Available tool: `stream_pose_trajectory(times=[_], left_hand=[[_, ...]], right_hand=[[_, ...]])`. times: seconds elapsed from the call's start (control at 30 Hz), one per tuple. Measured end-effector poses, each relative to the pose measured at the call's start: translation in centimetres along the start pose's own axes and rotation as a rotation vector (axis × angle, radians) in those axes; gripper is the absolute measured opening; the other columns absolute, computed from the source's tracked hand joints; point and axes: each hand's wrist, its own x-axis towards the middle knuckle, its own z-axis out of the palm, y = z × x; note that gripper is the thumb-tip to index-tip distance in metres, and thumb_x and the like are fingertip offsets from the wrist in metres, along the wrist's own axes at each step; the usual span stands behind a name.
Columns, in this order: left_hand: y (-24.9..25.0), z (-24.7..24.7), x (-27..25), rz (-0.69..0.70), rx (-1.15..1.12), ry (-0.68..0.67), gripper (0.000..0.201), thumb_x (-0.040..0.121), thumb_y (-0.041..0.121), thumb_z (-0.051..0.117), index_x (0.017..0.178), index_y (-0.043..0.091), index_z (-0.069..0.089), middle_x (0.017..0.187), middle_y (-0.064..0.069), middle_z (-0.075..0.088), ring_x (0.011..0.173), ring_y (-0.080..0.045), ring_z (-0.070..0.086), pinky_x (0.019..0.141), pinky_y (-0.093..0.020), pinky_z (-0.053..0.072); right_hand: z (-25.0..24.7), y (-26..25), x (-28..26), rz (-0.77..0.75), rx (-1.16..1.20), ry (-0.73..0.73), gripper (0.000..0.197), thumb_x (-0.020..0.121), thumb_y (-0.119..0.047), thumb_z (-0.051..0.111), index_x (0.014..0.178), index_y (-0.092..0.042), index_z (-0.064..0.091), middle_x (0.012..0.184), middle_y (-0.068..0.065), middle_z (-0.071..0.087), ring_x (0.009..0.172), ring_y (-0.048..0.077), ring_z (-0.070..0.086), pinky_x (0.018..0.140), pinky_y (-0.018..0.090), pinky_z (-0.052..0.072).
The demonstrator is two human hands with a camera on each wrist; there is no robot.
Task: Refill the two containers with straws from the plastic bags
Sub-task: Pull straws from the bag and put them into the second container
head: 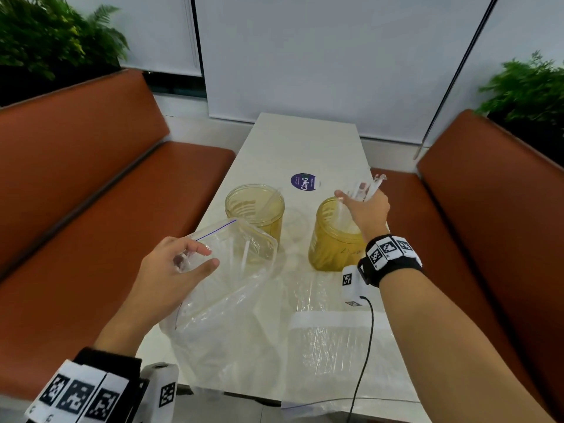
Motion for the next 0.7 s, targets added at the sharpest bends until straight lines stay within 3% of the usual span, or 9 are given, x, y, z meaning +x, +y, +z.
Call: stream_pose_trajectory(times=[0.07,0.1,0.23,0.3,0.4,0.53,0.63,0.7], left_hand=[[0.0,0.1,0.1,0.001,-0.013,0.0,0.015,0.078,0.03,0.086,0.086,0.034,0.073,0.102,0.003,0.063,0.096,-0.02,0.061,0.079,-0.03,0.047],[0.0,0.1,0.1,-0.001,-0.014,-0.004,0.015,0.078,0.03,0.086,0.086,0.034,0.073,0.103,0.004,0.063,0.096,-0.02,0.061,0.08,-0.031,0.048],[0.3,0.1,0.2,0.003,-0.012,-0.019,0.014,0.078,0.03,0.085,0.086,0.033,0.074,0.104,0.002,0.063,0.095,-0.021,0.061,0.081,-0.032,0.048],[0.5,0.1,0.2,0.021,0.008,-0.026,0.014,0.079,0.03,0.084,0.088,0.032,0.074,0.104,0.004,0.063,0.092,-0.019,0.06,0.076,-0.025,0.047],[0.8,0.1,0.2,0.016,0.019,-0.051,0.017,0.078,0.033,0.084,0.091,0.033,0.073,0.105,0.01,0.062,0.092,-0.013,0.06,0.077,-0.029,0.051],[0.8,0.1,0.2,0.021,0.048,-0.042,0.02,0.077,0.035,0.086,0.092,0.036,0.072,0.107,0.011,0.062,0.092,-0.006,0.059,0.074,-0.019,0.047],[0.9,0.0,0.0,0.013,0.048,-0.052,0.023,0.075,0.038,0.086,0.093,0.035,0.072,0.108,0.015,0.061,0.095,-0.006,0.059,0.073,-0.016,0.045],[0.9,-0.1,-0.1,0.005,0.04,-0.06,0.024,0.075,0.038,0.086,0.092,0.034,0.071,0.109,0.014,0.061,0.096,-0.006,0.059,0.075,-0.018,0.046]], right_hand=[[-0.6,-0.7,-0.3,-0.047,0.192,0.045,0.074,0.069,-0.037,0.093,0.129,-0.02,0.053,0.101,-0.006,0.066,0.091,0.008,0.066,0.078,0.024,0.055],[-0.9,-1.2,-0.3,-0.074,0.233,0.061,0.079,0.071,-0.039,0.091,0.135,-0.023,0.048,0.105,-0.006,0.066,0.093,0.006,0.067,0.08,0.021,0.054],[-1.3,-2.7,-1.1,-0.196,0.22,0.118,0.039,0.099,-0.05,0.056,0.121,-0.018,0.062,0.103,0.0,0.07,0.087,0.001,0.064,0.078,0.013,0.051],[-1.0,-2.1,-1.4,-0.175,0.173,0.071,0.044,0.108,-0.039,0.038,0.111,-0.01,0.071,0.104,0.006,0.074,0.088,0.008,0.066,0.073,0.009,0.045],[-0.5,-1.5,-1.4,-0.129,-0.05,0.018,0.043,0.109,-0.026,0.037,0.115,-0.004,0.073,0.118,0.012,0.072,0.112,0.025,0.065,0.09,0.023,0.043],[0.1,-2.5,-1.5,-0.342,-0.132,0.112,0.041,0.107,-0.035,0.043,0.135,-0.012,0.061,0.137,0.005,0.062,0.131,0.02,0.053,0.105,0.026,0.036],[1.1,-1.7,-1.2,-0.412,-0.441,-0.114,0.041,0.107,-0.033,0.039,0.123,-0.009,0.068,0.127,0.01,0.067,0.129,0.03,0.055,0.111,0.04,0.037],[1.4,-1.5,-1.2,-0.384,-0.664,-0.183,0.039,0.106,-0.031,0.04,0.127,-0.014,0.068,0.136,0.005,0.064,0.143,0.034,0.041,0.121,0.051,0.019]])
